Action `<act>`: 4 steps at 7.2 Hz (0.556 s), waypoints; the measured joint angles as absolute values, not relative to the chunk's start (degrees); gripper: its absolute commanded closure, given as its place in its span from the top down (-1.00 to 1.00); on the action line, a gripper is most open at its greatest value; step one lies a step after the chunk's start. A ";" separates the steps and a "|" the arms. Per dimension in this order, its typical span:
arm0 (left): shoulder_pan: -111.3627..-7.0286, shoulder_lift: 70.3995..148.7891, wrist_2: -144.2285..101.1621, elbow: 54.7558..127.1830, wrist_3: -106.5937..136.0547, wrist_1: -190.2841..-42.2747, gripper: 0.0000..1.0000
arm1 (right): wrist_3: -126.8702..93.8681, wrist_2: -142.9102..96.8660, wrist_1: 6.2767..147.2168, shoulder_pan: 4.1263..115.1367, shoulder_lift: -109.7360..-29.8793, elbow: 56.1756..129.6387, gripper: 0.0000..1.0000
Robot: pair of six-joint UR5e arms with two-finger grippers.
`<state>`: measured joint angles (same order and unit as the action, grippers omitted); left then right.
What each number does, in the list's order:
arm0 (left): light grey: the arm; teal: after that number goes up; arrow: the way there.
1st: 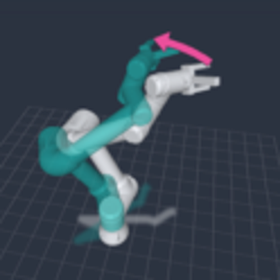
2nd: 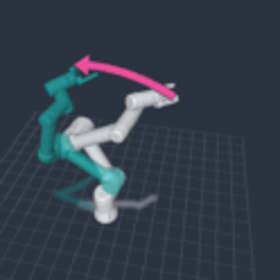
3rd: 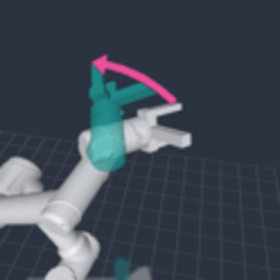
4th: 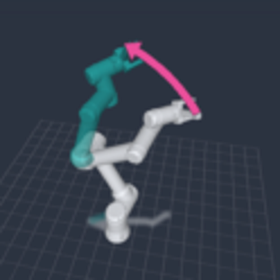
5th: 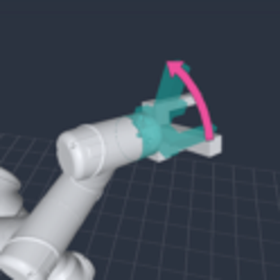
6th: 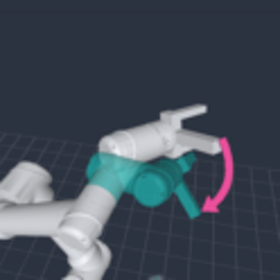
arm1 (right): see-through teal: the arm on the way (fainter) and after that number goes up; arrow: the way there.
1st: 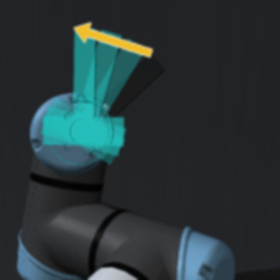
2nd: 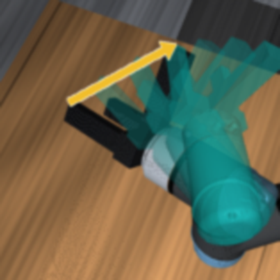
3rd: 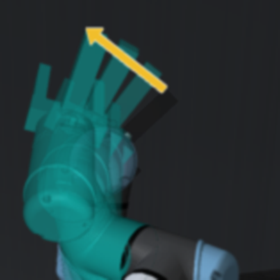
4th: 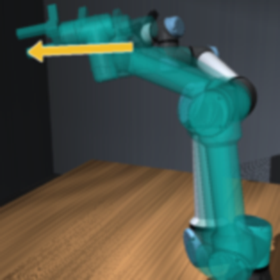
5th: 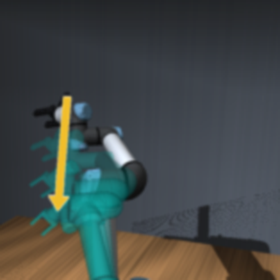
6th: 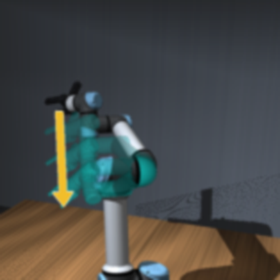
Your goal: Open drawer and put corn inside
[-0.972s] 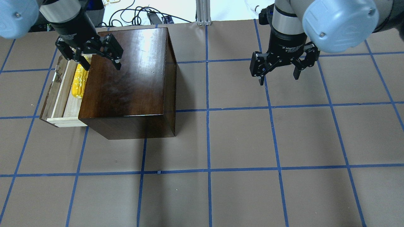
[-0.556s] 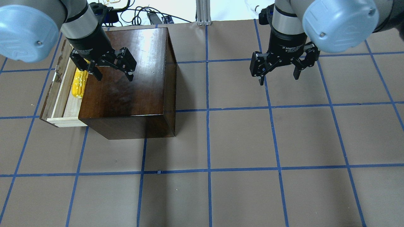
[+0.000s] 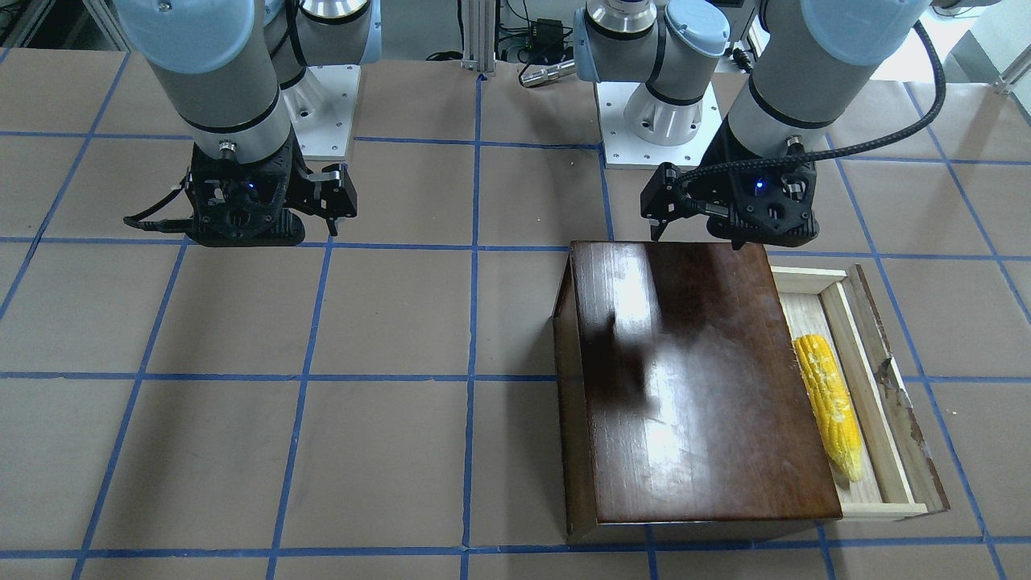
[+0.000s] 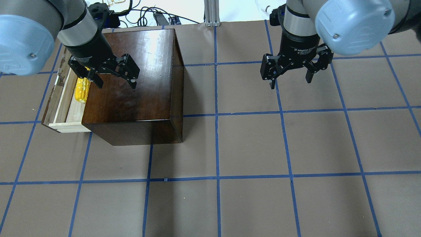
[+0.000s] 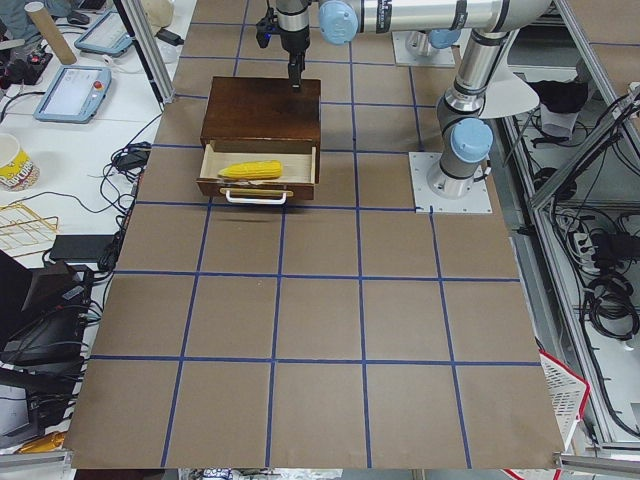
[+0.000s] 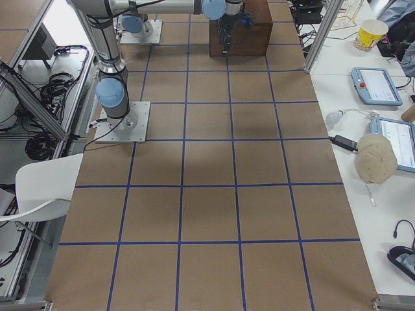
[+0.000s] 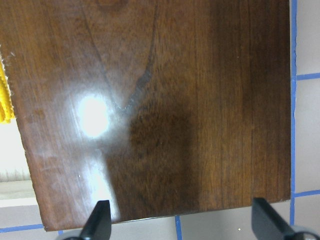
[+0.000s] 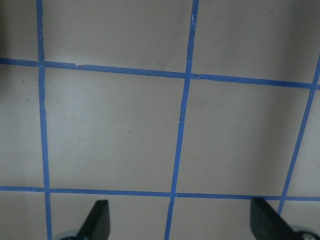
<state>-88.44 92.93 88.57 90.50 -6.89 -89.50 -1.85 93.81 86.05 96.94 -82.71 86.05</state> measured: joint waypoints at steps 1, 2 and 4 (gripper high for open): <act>-88.40 92.83 88.55 90.59 -6.88 -89.46 1.00 | -1.84 93.84 86.05 96.94 -82.71 86.05 1.00; -88.37 92.78 88.70 90.60 -6.88 -89.42 1.00 | -1.85 93.86 86.05 96.94 -82.71 86.05 1.00; -88.33 92.75 89.92 90.71 -6.43 -89.33 1.00 | -1.84 93.87 86.05 96.94 -82.70 86.05 1.00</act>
<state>-88.33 92.75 89.92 90.71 -6.43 -89.33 -1.84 93.87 86.05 96.94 -82.70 86.05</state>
